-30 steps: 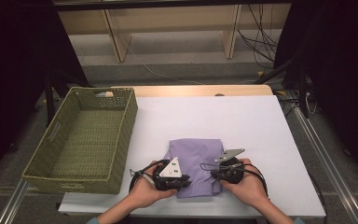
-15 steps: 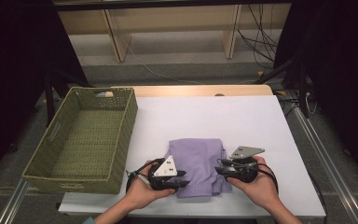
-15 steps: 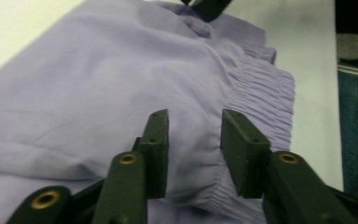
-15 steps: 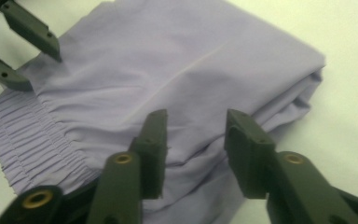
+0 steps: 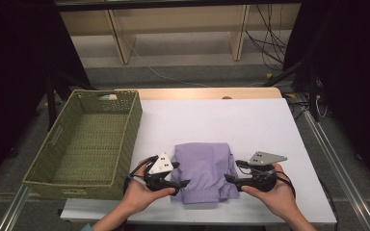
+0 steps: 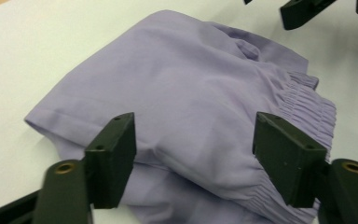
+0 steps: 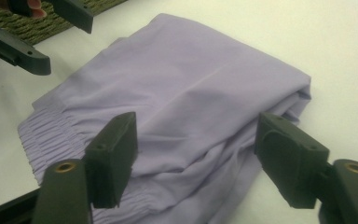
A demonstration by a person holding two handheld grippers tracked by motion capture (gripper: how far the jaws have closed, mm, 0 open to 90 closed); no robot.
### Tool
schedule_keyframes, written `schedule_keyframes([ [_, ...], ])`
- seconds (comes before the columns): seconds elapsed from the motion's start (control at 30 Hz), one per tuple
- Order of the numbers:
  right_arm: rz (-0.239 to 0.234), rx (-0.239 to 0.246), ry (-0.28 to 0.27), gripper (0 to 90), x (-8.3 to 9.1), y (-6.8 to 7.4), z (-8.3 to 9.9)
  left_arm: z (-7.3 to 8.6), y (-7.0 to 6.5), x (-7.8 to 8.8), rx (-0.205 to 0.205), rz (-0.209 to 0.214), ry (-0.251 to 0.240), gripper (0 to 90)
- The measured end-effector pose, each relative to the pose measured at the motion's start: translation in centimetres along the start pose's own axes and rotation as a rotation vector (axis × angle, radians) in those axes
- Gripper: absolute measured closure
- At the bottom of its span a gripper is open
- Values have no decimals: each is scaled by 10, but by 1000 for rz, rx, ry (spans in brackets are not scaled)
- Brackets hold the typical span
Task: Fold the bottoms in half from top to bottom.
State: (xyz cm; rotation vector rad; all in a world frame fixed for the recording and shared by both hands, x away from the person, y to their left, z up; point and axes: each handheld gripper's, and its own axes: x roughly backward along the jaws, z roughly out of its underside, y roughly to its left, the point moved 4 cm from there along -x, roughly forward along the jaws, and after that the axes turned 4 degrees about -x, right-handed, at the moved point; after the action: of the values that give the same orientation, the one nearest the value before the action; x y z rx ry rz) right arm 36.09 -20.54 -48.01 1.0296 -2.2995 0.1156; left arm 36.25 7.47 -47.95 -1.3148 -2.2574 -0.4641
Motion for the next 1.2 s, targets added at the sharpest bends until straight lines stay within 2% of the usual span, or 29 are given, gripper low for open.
schedule_keyframes([
  [0.13,22,-20,-23,252,7,-6,2,2,5,3,15,-26,-5,262],
  [0.4,59,-16,-41,215,19,-13,7,7,17,9,54,-73,-2,240],
  [0.6,79,-8,-49,196,22,-13,8,8,19,9,66,-82,-9,236],
  [0.87,97,1,-47,194,24,-15,11,6,19,9,60,-97,-1,236],
  [1.2,109,-8,-40,195,25,-16,13,7,18,7,51,-89,11,238],
])
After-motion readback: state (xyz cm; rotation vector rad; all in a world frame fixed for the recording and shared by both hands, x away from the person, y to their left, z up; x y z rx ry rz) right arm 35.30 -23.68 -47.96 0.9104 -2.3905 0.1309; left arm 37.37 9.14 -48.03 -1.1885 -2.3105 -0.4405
